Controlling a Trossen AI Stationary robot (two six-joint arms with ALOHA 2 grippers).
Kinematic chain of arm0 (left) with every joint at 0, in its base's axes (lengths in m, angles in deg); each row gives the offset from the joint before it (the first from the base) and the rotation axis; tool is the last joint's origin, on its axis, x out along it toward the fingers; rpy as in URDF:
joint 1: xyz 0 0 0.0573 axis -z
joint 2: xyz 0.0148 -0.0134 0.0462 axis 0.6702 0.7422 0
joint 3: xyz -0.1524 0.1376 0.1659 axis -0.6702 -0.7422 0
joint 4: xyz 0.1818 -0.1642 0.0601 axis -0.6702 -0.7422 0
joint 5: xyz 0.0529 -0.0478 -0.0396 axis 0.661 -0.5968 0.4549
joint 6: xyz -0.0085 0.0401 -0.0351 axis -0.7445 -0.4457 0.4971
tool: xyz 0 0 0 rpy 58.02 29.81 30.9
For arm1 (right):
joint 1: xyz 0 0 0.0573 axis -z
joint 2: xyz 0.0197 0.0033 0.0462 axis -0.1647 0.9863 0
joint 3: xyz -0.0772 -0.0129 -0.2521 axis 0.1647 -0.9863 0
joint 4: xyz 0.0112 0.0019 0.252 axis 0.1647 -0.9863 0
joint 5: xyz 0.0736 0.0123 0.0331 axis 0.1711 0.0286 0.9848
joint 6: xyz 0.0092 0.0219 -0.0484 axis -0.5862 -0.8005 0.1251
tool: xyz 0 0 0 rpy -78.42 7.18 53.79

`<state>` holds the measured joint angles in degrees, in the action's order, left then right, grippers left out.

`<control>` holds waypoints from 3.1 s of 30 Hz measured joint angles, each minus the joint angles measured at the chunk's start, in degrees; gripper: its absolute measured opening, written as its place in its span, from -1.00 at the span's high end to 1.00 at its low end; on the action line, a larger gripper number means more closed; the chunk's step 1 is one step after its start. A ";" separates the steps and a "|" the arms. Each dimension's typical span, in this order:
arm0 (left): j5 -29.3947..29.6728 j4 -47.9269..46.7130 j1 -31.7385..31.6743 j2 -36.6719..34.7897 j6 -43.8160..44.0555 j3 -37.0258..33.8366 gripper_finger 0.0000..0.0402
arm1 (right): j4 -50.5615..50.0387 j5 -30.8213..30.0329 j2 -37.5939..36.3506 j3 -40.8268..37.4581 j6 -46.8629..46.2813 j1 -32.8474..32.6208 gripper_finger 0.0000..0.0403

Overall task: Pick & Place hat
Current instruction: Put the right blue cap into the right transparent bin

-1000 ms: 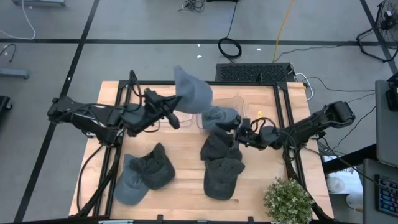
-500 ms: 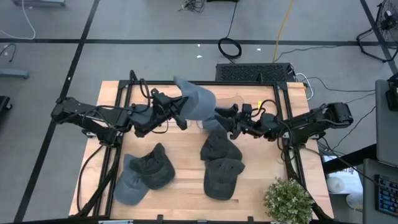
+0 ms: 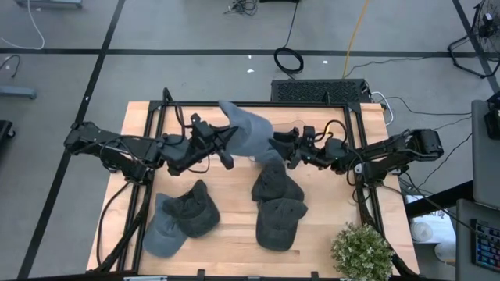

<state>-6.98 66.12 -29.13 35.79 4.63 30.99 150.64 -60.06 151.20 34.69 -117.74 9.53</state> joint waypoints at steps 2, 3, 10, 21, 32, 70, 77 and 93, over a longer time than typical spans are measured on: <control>-1.02 0.51 0.00 0.72 0.28 0.00 1.00 | 0.79 1.14 0.00 0.01 -0.26 -0.01 -0.05; -1.11 0.52 0.00 1.00 0.40 0.00 1.00 | 0.98 2.35 0.00 0.04 -0.65 -0.02 -0.05; -1.23 1.27 -0.62 2.69 -1.37 -0.09 1.00 | 0.60 7.13 -0.02 0.42 -1.46 -0.02 -0.04; -1.08 1.45 -0.79 3.19 -2.02 0.00 1.00 | 0.77 10.54 -0.10 0.42 5.16 0.40 0.91; -3.89 1.64 0.92 2.04 -2.24 0.00 0.65 | -2.69 14.87 -1.16 0.42 3.06 2.90 0.99; -4.07 -15.46 4.50 -14.01 1.09 -0.02 -0.97 | -67.01 34.70 -29.70 0.44 -3.43 23.22 1.00; -4.10 -15.44 4.50 -13.99 1.10 -0.01 -0.97 | -68.56 35.87 -28.88 0.44 -4.12 23.24 1.00; -4.29 -18.35 4.50 -13.99 1.51 -0.02 -0.97 | -66.95 28.23 -17.74 0.44 -1.43 21.82 1.00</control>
<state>-11.27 47.77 -24.63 21.80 6.14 30.97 83.68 -31.83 133.46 35.13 -119.16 31.35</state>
